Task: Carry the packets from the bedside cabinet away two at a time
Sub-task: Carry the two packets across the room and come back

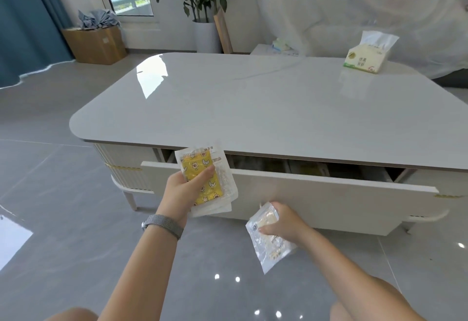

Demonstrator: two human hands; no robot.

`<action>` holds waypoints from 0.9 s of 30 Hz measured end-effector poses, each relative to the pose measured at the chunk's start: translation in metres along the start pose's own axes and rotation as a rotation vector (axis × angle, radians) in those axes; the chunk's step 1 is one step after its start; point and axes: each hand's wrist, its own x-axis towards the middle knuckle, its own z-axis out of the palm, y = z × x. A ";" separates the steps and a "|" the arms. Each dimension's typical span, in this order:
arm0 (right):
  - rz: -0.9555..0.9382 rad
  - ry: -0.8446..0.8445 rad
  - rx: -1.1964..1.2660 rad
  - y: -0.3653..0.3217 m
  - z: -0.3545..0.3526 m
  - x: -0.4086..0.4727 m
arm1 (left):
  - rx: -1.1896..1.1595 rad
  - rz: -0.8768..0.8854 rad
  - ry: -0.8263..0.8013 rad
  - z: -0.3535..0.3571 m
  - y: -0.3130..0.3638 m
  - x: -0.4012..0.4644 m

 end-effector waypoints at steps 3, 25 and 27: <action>-0.017 -0.060 -0.130 0.002 0.003 -0.020 | 0.013 0.007 -0.016 0.003 0.001 -0.002; -0.134 -0.055 0.744 -0.025 -0.135 -0.040 | 0.103 0.022 -0.115 0.037 0.009 0.009; -0.131 -0.066 0.783 -0.021 -0.134 -0.034 | 0.122 0.058 -0.136 0.038 0.011 0.005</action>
